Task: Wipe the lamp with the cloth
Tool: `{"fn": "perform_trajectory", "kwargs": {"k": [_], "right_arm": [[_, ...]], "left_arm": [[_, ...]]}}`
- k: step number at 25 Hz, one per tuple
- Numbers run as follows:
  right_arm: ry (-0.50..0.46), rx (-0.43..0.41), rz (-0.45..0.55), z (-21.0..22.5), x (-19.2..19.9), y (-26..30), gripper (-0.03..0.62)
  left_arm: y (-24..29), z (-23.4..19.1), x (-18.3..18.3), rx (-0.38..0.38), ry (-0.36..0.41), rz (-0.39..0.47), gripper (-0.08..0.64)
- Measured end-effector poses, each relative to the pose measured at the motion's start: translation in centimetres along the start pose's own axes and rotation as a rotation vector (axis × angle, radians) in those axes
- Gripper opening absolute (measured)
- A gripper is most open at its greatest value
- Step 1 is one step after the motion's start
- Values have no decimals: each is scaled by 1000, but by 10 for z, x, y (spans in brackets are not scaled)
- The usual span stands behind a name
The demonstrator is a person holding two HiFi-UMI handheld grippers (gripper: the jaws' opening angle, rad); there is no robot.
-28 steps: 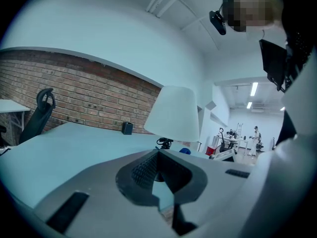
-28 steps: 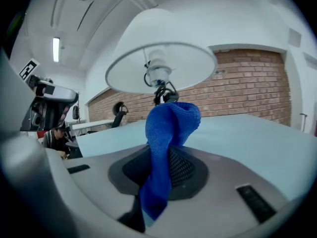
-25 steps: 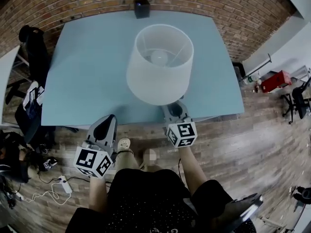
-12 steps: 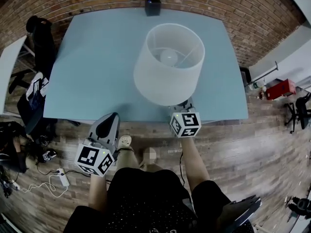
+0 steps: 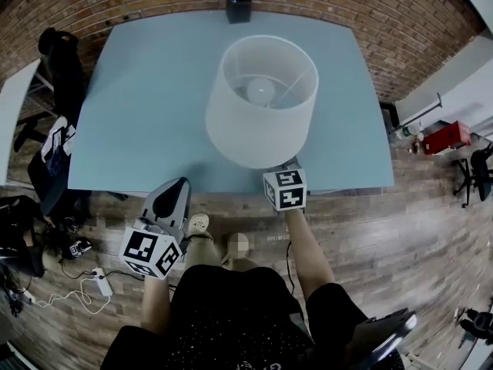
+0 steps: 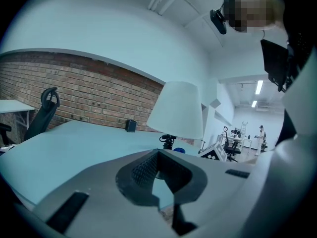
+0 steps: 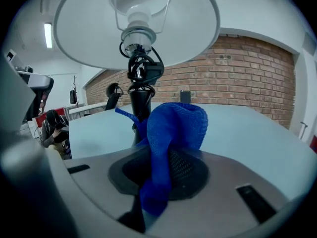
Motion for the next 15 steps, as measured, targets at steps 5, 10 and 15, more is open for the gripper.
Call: {"fn": "perform_trajectory", "kwargs": {"k": [5,10,15], "right_arm": [[-6,-54,-52,2,7,0,74],[133,-63,26,24,-1,-27,74],[425,-131,160,65,-14,-60,74]], "left_arm": [[12,6,1,25,3,-11,9],[23,10,-7,34,14,-6,9],[33,14,-13,32,-6,15,9]]}}
Point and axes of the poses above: the fingertips, and each gripper's own axes: y forward along the fingers, z to its right, x out of its underside, the point moved 1 cm from there along -y, backward along the fingers, and after that the axes turned 11 degrees about x, right-handed, at the moved point
